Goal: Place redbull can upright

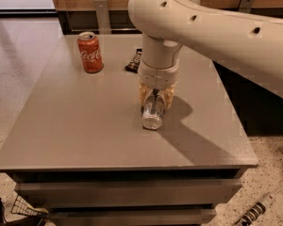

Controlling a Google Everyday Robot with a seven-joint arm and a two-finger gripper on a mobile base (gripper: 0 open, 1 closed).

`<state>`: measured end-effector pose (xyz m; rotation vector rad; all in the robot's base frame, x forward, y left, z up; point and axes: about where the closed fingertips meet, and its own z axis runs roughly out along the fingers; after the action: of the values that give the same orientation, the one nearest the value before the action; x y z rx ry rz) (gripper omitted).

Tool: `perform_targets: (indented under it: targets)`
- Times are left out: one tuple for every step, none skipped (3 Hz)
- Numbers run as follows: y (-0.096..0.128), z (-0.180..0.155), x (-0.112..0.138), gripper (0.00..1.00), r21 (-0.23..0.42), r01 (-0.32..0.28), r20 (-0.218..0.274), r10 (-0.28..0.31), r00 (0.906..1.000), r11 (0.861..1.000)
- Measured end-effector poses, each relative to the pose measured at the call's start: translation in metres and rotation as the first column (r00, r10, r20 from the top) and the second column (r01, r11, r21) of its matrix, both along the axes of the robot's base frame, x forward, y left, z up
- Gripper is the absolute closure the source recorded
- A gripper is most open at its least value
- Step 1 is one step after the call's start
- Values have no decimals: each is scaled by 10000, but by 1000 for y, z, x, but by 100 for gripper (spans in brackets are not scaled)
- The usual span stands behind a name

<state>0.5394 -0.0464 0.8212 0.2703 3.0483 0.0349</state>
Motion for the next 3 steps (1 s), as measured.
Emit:
perform_targets:
  targets:
    - [0, 0, 0, 100, 0, -17, 10, 17, 10000, 10000]
    - [0, 0, 0, 100, 0, -18, 11, 18, 10000, 10000]
    - [-11, 22, 3, 100, 198, -239, 873, 220, 9959, 9995]
